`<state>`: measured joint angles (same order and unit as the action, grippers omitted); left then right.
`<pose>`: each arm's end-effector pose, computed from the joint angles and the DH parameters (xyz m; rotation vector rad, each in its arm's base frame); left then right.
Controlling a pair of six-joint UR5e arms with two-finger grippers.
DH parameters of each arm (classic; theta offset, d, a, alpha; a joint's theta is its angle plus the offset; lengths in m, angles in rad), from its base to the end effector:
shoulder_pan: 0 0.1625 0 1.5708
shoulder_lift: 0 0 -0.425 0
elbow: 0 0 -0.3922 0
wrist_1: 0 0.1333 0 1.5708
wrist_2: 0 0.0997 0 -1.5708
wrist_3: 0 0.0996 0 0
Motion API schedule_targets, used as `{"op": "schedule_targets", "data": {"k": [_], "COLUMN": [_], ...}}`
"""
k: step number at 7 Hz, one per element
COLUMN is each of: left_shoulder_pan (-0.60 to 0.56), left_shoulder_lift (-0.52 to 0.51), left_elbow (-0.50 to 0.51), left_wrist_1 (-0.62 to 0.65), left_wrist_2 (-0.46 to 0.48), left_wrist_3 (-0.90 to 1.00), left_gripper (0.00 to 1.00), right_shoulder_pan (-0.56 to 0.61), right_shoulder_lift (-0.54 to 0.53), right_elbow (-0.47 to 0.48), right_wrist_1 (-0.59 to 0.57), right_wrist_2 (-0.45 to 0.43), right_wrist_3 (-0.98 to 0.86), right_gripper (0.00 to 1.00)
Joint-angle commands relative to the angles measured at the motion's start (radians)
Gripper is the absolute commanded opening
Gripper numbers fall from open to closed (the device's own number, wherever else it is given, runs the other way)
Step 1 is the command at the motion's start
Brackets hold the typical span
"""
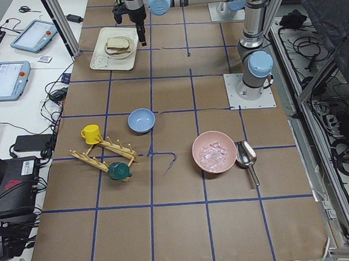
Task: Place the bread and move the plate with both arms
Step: 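Release the plate and lift the left gripper away from the tray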
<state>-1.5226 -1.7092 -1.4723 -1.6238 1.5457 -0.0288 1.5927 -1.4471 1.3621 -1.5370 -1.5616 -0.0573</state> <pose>-0.1096 -0.5465 0.4594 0.1216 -3.1099 -0.1443 0.1462 -0.5448 0.5232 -0.1244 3.1298 -0.0804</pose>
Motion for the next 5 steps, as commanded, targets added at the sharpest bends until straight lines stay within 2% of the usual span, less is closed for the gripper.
{"op": "schedule_targets", "data": {"k": [1, 5], "left_shoulder_pan": [-0.002, 0.004], "left_shoulder_lift": [0.101, 0.125], "left_elbow": [-0.091, -0.103], "left_wrist_1": [-0.002, -0.008], "left_wrist_2": [0.002, 0.004], "left_wrist_3": [-0.005, -0.002], "left_gripper": [1.0, 1.0], "right_shoulder_pan": [-0.002, 0.0], "right_shoulder_lift": [0.0, -0.004], "right_elbow": [0.0, 0.0], "right_wrist_1": [-0.002, -0.002], "right_wrist_2": [0.0, 0.002], "right_wrist_3": [-0.001, 0.001], "right_gripper": [1.0, 1.0]}}
